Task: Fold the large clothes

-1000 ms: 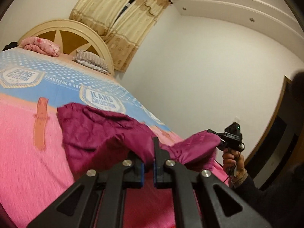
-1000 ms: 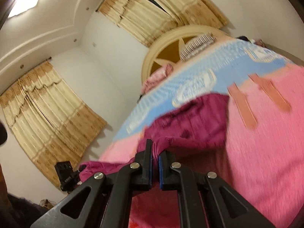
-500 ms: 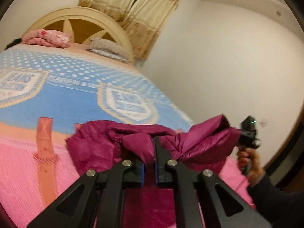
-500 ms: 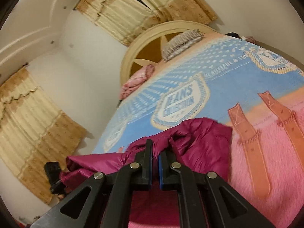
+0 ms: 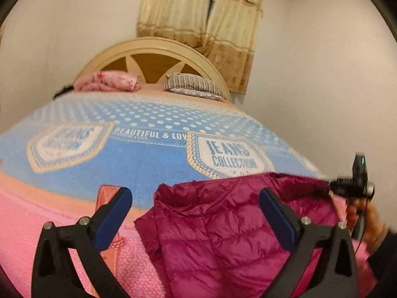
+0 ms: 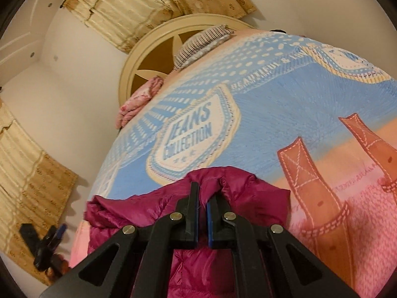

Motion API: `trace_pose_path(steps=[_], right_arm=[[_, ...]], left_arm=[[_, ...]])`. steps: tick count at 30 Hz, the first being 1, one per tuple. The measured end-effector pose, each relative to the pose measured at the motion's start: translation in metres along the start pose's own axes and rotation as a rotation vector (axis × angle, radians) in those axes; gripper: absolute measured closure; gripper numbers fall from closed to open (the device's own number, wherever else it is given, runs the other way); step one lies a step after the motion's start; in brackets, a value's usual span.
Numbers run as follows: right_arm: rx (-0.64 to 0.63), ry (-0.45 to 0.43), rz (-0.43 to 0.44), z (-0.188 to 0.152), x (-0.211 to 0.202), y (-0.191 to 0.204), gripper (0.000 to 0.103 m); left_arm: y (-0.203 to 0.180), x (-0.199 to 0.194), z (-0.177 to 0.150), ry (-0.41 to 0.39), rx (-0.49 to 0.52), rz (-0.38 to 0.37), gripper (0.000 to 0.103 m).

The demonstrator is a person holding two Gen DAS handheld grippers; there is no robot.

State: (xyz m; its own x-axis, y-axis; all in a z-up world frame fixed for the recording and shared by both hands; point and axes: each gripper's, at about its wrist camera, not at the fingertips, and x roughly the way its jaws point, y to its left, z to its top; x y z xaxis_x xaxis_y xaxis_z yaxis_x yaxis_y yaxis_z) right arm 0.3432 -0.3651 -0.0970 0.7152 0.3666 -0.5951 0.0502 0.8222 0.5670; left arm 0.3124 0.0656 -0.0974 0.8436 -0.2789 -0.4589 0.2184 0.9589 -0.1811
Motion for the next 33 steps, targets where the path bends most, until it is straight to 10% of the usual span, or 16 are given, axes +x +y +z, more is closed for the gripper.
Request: trace_pose_path(steps=[5,8,10,12,21,24,28,33], right_arm=[[0.035,0.006,-0.026,0.000,0.022,-0.011,0.097],[0.014,-0.002,-0.089,-0.002,0.023,-0.003,0.079],[-0.037,-0.034,-0.110,-0.001,0.014,0.009,0.020],[-0.085,-0.102,-0.122,0.000,-0.002,0.021,0.002],[-0.347,-0.094,-0.188,-0.044,-0.002,0.112,0.005],[-0.380,-0.048,-0.192,-0.070,0.026,0.126,0.035],[-0.396,-0.010,-0.245,-0.084,0.065,0.124,0.035],[-0.315,0.032,-0.264,-0.084,0.085,0.098,0.035]], left_arm=[[-0.054,0.033,-0.022,0.082,0.172,0.001,0.000],[-0.074,0.059,-0.036,0.151,0.244,0.101,0.000],[-0.075,0.077,-0.046,0.185,0.284,0.196,0.000],[-0.066,0.091,-0.056,0.234,0.256,0.242,0.000],[-0.079,0.067,-0.033,0.204,0.147,0.211,0.000],[-0.102,0.077,-0.028,0.163,0.252,0.240,0.000],[-0.103,0.117,-0.039,0.182,0.350,0.342,0.000],[-0.066,0.144,-0.049,0.262,0.193,0.302,0.000]])
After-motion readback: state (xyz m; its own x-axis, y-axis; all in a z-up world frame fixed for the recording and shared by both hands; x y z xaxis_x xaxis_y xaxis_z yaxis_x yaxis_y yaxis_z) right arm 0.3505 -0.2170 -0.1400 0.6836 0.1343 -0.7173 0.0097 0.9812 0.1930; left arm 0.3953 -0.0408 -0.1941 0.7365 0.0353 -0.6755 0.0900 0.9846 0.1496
